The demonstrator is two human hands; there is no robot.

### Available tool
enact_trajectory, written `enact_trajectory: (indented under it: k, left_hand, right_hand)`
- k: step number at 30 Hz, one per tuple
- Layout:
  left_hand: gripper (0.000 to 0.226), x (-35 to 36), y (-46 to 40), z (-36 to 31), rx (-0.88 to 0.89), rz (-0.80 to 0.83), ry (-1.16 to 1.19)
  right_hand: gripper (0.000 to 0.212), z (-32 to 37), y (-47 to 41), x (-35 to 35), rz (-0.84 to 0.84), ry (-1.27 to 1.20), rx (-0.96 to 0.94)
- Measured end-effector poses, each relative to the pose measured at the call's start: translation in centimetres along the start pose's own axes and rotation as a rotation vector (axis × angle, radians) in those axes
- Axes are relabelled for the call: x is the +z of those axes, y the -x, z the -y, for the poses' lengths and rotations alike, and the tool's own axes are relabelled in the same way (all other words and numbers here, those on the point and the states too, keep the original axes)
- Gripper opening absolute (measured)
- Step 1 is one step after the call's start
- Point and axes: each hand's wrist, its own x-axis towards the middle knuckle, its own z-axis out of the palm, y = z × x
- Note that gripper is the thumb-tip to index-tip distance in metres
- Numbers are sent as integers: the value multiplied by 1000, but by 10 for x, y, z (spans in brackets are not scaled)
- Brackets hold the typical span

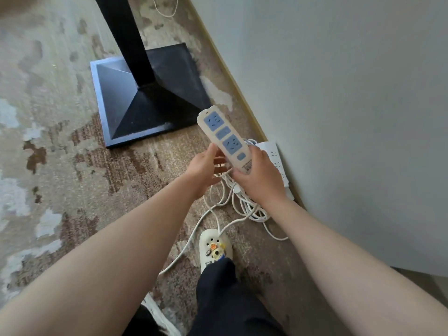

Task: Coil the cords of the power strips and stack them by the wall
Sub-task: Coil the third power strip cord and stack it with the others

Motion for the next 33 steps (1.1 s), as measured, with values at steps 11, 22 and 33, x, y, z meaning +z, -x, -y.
enact_trajectory:
  k: [11,22,33]
  left_hand:
    - [34,32,-23,69,-9,542,-504]
    - [20,-96,-94,120,141,85,-1026]
    - [22,-75,-117,137,157,-14,-990]
  right_hand:
    - [38,-18,-61,-3,-131,-398,176]
    - [37,-120,-63,75,46,92,390]
    - [45,-151,-64,137,138,264,497]
